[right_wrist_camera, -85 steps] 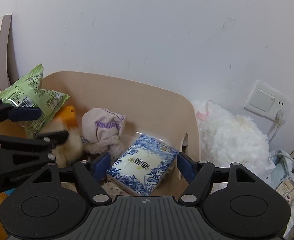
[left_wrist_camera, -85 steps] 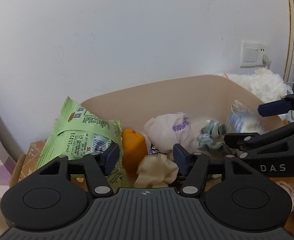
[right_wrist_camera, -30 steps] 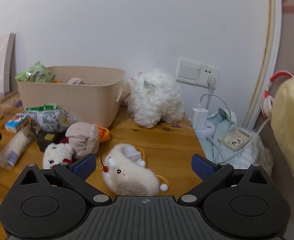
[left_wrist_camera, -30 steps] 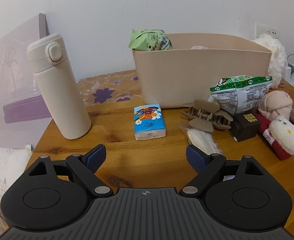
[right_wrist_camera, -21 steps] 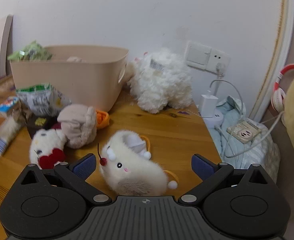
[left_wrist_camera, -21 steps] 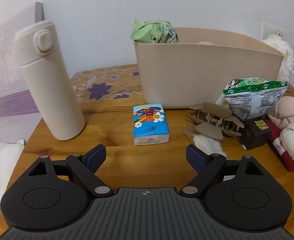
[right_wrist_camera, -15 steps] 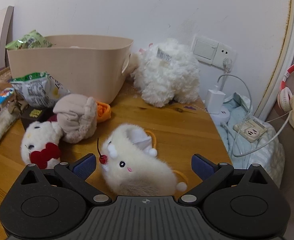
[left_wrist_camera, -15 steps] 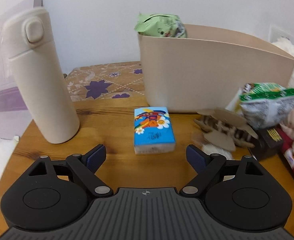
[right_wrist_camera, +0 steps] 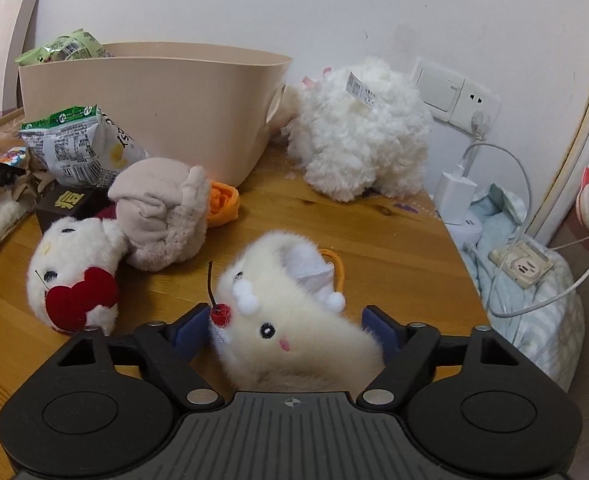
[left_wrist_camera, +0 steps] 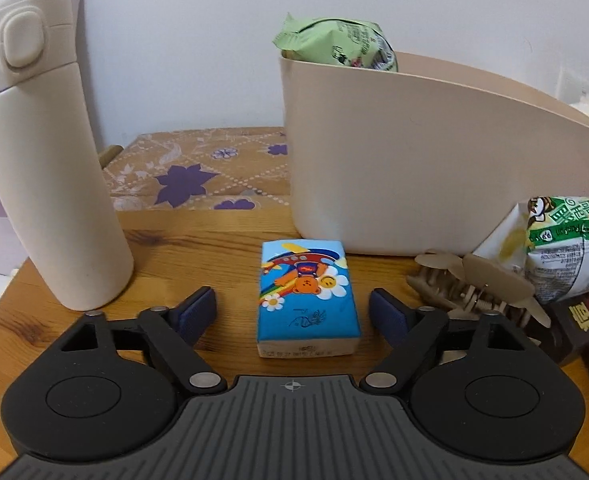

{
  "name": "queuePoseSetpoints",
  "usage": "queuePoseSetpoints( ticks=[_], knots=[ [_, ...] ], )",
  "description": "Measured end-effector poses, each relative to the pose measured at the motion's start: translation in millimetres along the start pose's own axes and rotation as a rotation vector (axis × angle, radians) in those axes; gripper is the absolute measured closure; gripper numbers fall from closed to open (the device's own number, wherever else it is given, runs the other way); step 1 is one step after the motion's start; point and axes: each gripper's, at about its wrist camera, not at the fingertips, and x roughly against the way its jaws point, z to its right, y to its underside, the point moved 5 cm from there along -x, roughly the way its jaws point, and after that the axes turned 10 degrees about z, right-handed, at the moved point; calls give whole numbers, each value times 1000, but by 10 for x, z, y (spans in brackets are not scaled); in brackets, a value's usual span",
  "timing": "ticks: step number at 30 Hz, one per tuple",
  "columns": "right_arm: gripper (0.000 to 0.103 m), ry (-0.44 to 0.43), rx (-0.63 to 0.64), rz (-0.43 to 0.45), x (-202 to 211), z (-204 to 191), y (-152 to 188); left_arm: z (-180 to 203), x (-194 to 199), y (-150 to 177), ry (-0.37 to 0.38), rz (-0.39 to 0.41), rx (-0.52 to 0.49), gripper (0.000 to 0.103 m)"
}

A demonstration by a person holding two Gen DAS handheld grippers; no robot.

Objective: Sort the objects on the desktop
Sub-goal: 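Grasp the cartoon-printed tissue pack with the left tool while the right tool grasps the white plush toy, then lift the cartoon tissue pack and white plush and carry both over the bin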

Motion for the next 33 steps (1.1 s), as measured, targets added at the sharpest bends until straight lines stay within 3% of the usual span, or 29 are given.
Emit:
queuePoseSetpoints(
  ticks=[6, 14, 22, 33],
  knots=[
    [46, -33, -52, -14, 37, 11, 23, 83, 61, 2, 34, 19, -23, 54],
    [74, -41, -102, -5, 150, 46, 28, 80, 170, 54, 33, 15, -11, 56],
    [83, -56, -125, 1, 259, 12, 30, 70, 356, 132, 46, -1, 10, 56],
    [84, -65, -129, 69, 586, -10, -171, 96, 842, -23, 35, 48, -53, 57]
  ],
)
